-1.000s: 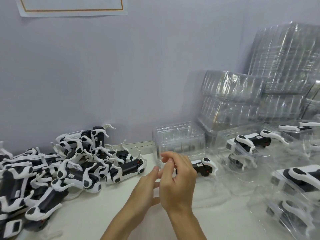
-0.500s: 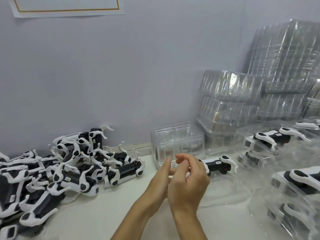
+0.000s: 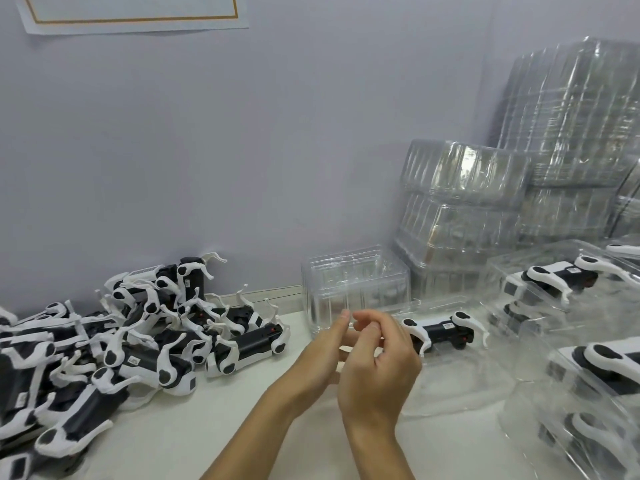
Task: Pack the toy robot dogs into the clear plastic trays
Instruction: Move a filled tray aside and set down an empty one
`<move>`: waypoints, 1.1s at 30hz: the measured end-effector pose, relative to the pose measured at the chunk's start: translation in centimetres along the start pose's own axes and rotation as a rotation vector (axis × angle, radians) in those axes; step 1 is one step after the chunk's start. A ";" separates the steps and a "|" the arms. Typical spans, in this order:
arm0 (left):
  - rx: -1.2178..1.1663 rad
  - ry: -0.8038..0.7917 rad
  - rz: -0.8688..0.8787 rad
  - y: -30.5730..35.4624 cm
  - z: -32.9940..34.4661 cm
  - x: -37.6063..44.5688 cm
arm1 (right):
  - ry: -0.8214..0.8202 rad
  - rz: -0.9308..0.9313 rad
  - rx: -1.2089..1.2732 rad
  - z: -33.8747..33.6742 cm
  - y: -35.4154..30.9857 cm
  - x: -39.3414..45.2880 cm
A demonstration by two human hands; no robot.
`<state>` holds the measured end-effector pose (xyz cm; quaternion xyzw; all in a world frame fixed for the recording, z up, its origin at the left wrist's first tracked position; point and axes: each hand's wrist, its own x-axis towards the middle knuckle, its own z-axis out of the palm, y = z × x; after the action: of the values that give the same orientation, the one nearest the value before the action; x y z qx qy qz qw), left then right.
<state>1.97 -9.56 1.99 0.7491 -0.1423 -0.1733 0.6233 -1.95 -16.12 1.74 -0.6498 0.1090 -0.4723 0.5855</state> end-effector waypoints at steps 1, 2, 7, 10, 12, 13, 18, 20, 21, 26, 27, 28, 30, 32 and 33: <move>0.057 0.004 0.008 0.4 -0.4 -0.1 | -0.006 0.004 0.004 0.0 0.0 0.0; 0.125 0.015 0.021 0.9 -1.0 0.1 | -0.014 0.009 0.011 0.0 0.1 0.0; 0.461 0.282 0.195 3.4 -4.1 2.3 | -0.090 0.026 0.040 0.5 0.1 -0.3; 0.779 0.362 0.294 4.6 -5.4 4.3 | -0.185 0.058 0.043 0.8 0.4 -0.6; 0.951 0.281 0.303 4.9 -5.8 5.8 | -0.255 0.091 0.054 0.9 0.6 -0.8; 1.035 0.224 0.281 5.0 -5.7 6.4 | -0.279 0.099 0.057 1.0 0.7 -0.9; 1.290 0.056 0.144 5.1 -3.7 9.1 | -0.370 0.130 0.049 1.2 0.9 -1.0; 1.260 0.066 0.138 5.4 -3.5 9.4 | -0.393 0.134 0.033 1.1 1.0 -1.0; 1.239 0.074 0.156 5.6 -3.6 9.6 | -0.402 0.138 0.027 1.1 1.0 -1.0; 1.137 0.092 0.221 6.6 -4.5 9.3 | -0.418 0.164 0.022 1.0 0.8 -0.9; 1.109 0.091 0.224 6.7 -4.8 9.1 | -0.426 0.171 0.021 1.0 0.8 -0.8; 1.080 0.094 0.222 6.8 -5.1 9.0 | -0.435 0.178 0.020 0.9 0.8 -0.8; 1.025 0.110 0.219 7.0 -5.5 8.8 | -0.449 0.186 0.014 0.9 0.7 -0.8; 0.967 0.134 0.226 7.4 -5.8 8.7 | -0.456 0.196 0.010 0.9 0.7 -0.8; 0.942 0.153 0.234 7.6 -5.9 8.7 | -0.459 0.203 0.008 0.9 0.6 -0.8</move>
<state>12.40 -9.43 9.74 0.9392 -0.2422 0.0368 0.2406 -1.48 -15.15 0.89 -0.7234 0.0358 -0.2514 0.6421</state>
